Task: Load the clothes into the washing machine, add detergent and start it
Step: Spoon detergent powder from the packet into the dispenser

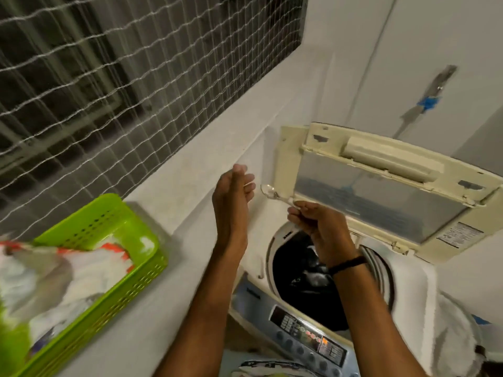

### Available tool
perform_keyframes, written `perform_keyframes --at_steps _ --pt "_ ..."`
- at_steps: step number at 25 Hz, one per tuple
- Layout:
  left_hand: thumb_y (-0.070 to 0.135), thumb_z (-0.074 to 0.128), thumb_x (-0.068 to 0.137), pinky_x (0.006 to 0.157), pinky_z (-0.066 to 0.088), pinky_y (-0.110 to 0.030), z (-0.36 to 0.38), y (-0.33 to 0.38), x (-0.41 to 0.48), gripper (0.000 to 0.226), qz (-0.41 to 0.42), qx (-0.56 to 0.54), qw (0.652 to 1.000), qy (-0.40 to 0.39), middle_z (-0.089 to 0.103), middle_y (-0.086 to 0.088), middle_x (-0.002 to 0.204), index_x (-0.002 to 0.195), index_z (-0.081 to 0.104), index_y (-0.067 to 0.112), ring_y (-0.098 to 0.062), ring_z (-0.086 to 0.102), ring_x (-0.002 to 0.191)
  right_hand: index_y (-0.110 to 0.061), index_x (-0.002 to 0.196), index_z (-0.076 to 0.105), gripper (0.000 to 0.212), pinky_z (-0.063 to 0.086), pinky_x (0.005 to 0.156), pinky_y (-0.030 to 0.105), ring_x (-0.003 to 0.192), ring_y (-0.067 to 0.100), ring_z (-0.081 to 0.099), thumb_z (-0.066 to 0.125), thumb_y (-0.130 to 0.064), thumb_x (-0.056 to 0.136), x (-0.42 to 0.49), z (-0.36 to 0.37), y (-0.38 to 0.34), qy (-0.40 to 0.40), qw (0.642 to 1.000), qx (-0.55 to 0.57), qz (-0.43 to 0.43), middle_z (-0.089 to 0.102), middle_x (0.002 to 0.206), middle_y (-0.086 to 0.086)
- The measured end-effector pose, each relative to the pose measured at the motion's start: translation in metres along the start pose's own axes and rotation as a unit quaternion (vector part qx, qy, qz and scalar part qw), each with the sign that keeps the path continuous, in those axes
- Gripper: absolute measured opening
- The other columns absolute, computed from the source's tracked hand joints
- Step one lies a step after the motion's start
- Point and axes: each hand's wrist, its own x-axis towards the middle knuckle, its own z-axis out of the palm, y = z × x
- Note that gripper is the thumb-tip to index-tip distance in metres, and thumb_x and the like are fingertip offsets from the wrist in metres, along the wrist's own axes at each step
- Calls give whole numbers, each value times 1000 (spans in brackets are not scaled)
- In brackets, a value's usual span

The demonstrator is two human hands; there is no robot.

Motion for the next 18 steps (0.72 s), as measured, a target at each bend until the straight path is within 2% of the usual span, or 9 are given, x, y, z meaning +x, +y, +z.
perform_keyframes --at_steps 2,5,8,10,12,14,16,18 --pt "34 51 102 85 55 -29 -30 31 -12 27 62 -22 997 43 74 -8 102 107 70 15 -18 69 91 12 96 66 20 60 81 35 85 32 72 48 11 87 -19 37 2 -66 998 -15 6 73 81 20" --pt "33 55 99 78 51 -28 -85 73 -32 24 153 -48 982 101 71 -9 96 99 71 16 -19 63 87 9 98 68 21 59 81 33 85 31 73 49 9 89 -52 89 9 -157 985 -66 9 73 86 21" --pt "33 56 96 78 50 -28 -144 104 -55 24 205 -64 963 164 71 -12 94 94 71 15 -23 62 89 12 97 69 21 60 80 36 82 33 72 50 10 89 -79 133 24 -230 961 -145 -43 71 87 28" --pt "34 55 96 77 49 -29 -180 117 -67 25 222 -63 952 200 70 -11 92 91 71 15 -22 62 87 18 96 66 18 61 75 36 72 30 70 51 13 88 -92 162 39 -270 937 -207 -78 68 82 32" --pt "37 55 95 76 48 -28 -209 123 -76 26 221 -51 946 233 70 -7 88 88 71 18 -19 62 84 20 90 66 13 60 63 28 58 21 66 56 13 86 -96 190 58 -294 909 -282 -88 66 73 26" --pt "39 54 96 77 48 -27 -230 124 -82 27 205 -35 943 259 69 -6 88 87 71 20 -19 62 84 8 83 71 15 61 63 31 60 18 69 60 -1 85 -96 215 76 -300 851 -411 -127 70 72 16" --pt "38 54 98 75 49 -23 -243 123 -86 28 186 -26 943 275 69 -4 86 86 71 20 -16 63 82 -5 84 73 19 60 74 39 77 25 72 57 -15 83 -95 234 92 -320 758 -547 -153 74 82 11" --pt "36 55 99 71 48 -20 -249 122 -88 27 178 -20 943 279 68 0 81 86 71 20 -11 61 75 -4 91 73 22 61 76 42 81 29 73 55 -16 86 -97 249 103 -342 714 -598 -126 75 86 12"
